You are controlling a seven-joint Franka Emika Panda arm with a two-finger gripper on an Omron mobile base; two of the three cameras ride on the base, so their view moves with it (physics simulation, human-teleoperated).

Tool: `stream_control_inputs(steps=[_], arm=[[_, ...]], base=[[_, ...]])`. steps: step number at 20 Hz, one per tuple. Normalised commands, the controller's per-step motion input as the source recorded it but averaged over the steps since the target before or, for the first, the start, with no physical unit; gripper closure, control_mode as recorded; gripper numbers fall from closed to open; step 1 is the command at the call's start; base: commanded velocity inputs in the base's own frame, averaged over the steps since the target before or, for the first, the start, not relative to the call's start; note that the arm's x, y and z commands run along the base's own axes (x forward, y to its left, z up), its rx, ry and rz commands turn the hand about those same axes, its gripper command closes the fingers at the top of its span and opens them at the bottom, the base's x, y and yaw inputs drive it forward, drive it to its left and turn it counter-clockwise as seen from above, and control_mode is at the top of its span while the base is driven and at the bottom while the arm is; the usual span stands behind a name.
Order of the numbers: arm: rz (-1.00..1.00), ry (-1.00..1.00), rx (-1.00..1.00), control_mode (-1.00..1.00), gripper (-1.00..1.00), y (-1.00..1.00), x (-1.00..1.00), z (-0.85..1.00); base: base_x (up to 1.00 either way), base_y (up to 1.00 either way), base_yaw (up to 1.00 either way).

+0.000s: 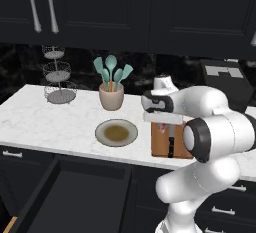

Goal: Pick up the knife from the drawer and place it on the cutting board. Then place the meat from the plate to the cutting board.

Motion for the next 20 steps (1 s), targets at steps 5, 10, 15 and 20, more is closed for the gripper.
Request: stream_control_inputs(steps=[5, 10, 15, 20], arm=[[-0.01, 0.00, 0.00, -1.00, 1.00, 0.00, 0.00, -0.58], [0.00, 0.00, -0.02, -1.00, -1.00, 0.00, 0.04, -0.50], [0.00, -0.10, 0.00, -1.00, -1.00, -0.04, -0.12, 0.05], [0.00, -0.70, 0.00, -1.00, -1.00, -0.04, -0.89, 0.86]], base=[[0.00, 0.00, 0.00], [0.00, 0.00, 0.00], [0.00, 0.00, 0.00], [0.00, 0.00, 0.00]])
